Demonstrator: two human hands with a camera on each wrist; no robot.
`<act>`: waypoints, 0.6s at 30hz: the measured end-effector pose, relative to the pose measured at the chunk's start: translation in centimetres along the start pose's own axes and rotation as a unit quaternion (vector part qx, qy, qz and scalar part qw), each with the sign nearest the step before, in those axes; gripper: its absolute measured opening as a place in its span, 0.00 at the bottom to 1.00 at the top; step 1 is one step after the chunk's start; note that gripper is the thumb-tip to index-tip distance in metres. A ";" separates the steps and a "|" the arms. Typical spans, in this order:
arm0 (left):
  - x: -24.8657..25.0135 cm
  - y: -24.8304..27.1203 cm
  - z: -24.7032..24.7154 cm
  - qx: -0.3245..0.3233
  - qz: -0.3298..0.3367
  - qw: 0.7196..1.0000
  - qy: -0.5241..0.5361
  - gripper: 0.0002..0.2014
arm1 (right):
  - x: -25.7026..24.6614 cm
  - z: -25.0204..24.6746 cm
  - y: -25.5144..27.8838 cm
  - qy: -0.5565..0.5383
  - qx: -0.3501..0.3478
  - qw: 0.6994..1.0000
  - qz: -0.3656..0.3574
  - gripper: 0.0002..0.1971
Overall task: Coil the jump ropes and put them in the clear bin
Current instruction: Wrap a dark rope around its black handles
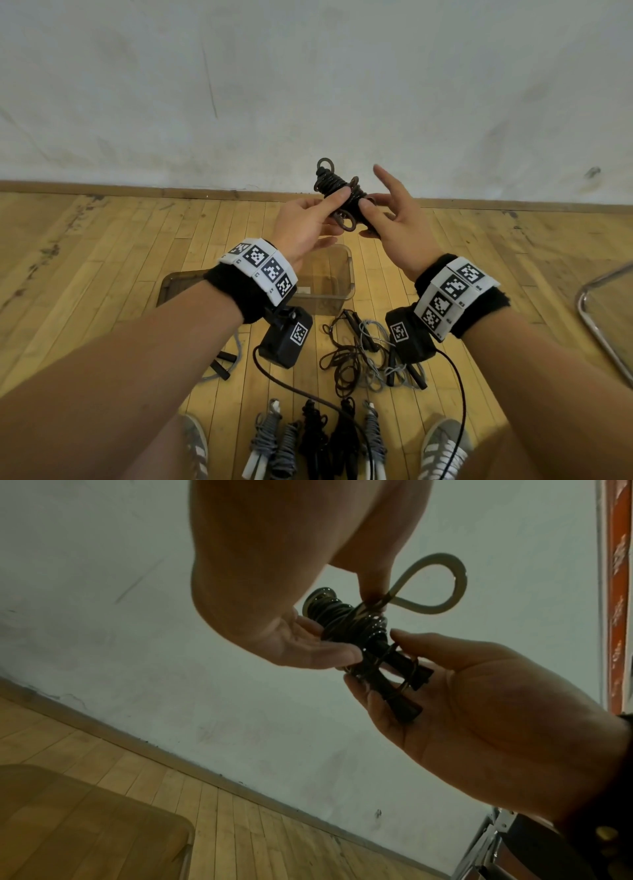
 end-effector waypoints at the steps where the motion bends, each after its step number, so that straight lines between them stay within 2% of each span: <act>1: 0.0 0.0 0.1 -0.002 0.000 1.000 0.001 0.24 | 0.2 -0.1 -0.1 -0.012 0.004 1.000 0.017 0.25; 5: 0.1 0.2 0.3 -0.016 -0.001 1.000 0.010 0.19 | 0.2 0.2 -0.1 -0.037 0.010 0.998 0.041 0.15; 9: 0.3 0.4 0.5 -0.024 0.004 1.000 0.005 0.20 | 0.4 0.8 0.2 -0.109 -0.017 0.992 0.069 0.14; 13: 0.4 0.4 0.4 -0.019 0.006 1.000 -0.012 0.16 | 0.6 0.3 0.1 -0.064 0.000 0.997 0.039 0.22; 16: 0.2 0.2 0.1 -0.004 0.004 1.000 -0.028 0.16 | 1.0 -0.2 -0.2 -0.005 0.023 0.999 0.027 0.32; 18: 0.1 0.1 0.0 -0.002 0.009 0.999 -0.034 0.15 | 1.2 -0.4 -0.3 0.010 0.027 0.999 0.031 0.34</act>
Point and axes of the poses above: each hand's wrist, its own y-axis away from the middle knuckle, its own z-axis out of the palm, x = y × z, the point moved 6 cm from there along -y, towards the middle knuckle, and after that the axes turned 5 degrees about y, right-handed, at the moved point
